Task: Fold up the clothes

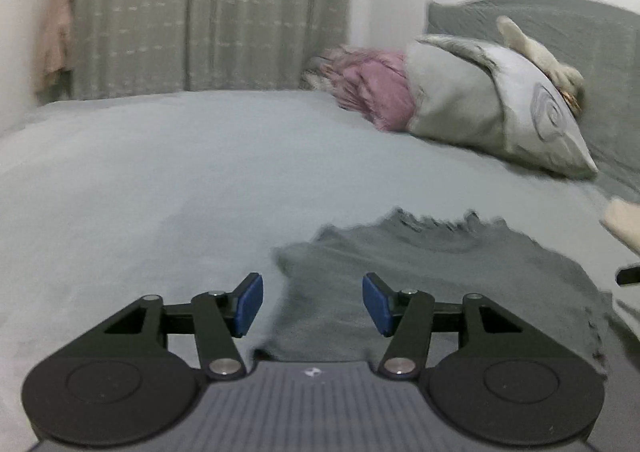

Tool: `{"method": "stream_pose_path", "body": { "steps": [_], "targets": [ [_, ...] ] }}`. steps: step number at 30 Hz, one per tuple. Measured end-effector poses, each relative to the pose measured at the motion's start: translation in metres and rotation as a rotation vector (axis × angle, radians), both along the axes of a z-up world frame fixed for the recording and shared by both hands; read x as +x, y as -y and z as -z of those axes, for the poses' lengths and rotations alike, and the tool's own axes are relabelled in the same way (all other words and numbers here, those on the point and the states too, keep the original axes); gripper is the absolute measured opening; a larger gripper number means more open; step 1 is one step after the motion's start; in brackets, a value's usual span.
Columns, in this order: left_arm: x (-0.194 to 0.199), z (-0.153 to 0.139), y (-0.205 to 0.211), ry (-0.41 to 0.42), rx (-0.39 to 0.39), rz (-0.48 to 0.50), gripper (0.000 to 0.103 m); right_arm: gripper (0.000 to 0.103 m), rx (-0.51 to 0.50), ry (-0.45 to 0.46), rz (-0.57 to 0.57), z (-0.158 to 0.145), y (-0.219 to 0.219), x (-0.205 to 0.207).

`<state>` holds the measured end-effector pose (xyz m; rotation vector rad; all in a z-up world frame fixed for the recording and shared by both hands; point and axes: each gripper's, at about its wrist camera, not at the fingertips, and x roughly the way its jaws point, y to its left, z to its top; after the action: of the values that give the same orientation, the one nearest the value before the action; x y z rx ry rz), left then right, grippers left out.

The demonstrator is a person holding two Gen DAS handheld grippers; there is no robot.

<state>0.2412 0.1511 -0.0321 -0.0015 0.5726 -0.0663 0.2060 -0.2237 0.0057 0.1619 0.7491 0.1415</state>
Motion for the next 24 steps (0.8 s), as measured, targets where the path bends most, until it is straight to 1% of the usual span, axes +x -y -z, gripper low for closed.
{"method": "stream_pose_path", "body": {
  "steps": [1,2,3,5,7,9,12,14,15,16,17,18,19,20,21,22,24],
  "targets": [
    [0.005,0.006,0.004,-0.033,0.028,-0.016,0.056,0.063,0.011,0.003,-0.016,0.003,-0.003,0.002],
    [0.013,0.018,0.008,-0.102,0.083,-0.053,0.058,0.063,0.022,0.006,-0.033,0.005,-0.006,0.003],
    [0.015,0.027,0.008,-0.139,0.106,-0.079,0.061,0.063,0.032,0.009,-0.049,0.008,-0.009,0.005],
    [0.012,0.023,0.002,-0.14,0.057,-0.098,0.062,0.063,0.042,-0.024,-0.055,0.015,-0.012,0.008],
    [0.011,0.018,-0.006,-0.153,-0.002,-0.123,0.06,0.061,0.013,-0.042,-0.039,0.023,-0.014,0.007],
    [0.003,0.012,-0.011,-0.155,-0.023,-0.133,0.061,0.061,-0.007,-0.046,-0.037,0.027,-0.017,0.005],
    [-0.012,0.008,-0.017,-0.154,-0.042,-0.131,0.061,0.061,-0.024,0.005,-0.145,0.019,-0.031,-0.009],
    [-0.018,0.008,-0.016,-0.158,-0.076,-0.093,0.061,0.061,-0.06,0.054,-0.247,0.012,-0.047,-0.023],
    [-0.021,0.008,-0.016,-0.16,-0.07,-0.076,0.061,0.059,-0.075,0.066,-0.284,0.012,-0.052,-0.027],
    [-0.025,0.009,-0.016,-0.164,-0.053,-0.063,0.061,0.056,-0.12,0.088,-0.358,0.011,-0.064,-0.035],
    [-0.028,0.011,-0.014,-0.17,-0.016,-0.06,0.061,0.055,-0.165,0.109,-0.435,0.011,-0.075,-0.043],
    [-0.03,0.013,-0.014,-0.169,0.006,-0.061,0.061,0.053,-0.191,0.119,-0.462,0.013,-0.08,-0.045],
    [-0.032,0.016,-0.013,-0.16,0.03,-0.059,0.062,0.048,-0.262,0.145,-0.507,0.017,-0.092,-0.05],
    [-0.034,0.018,-0.012,-0.153,0.047,-0.058,0.062,0.045,-0.33,0.162,-0.535,0.022,-0.101,-0.052],
    [-0.036,0.017,-0.013,-0.153,0.051,-0.058,0.062,0.037,-0.356,0.163,-0.548,0.025,-0.104,-0.052],
    [-0.036,0.017,-0.012,-0.155,0.055,-0.062,0.062,0.023,-0.407,0.16,-0.589,0.032,-0.112,-0.051],
    [-0.035,0.017,-0.012,-0.159,0.063,-0.069,0.062,0.003,-0.44,0.16,-0.612,0.035,-0.116,-0.05]
  ]
}}
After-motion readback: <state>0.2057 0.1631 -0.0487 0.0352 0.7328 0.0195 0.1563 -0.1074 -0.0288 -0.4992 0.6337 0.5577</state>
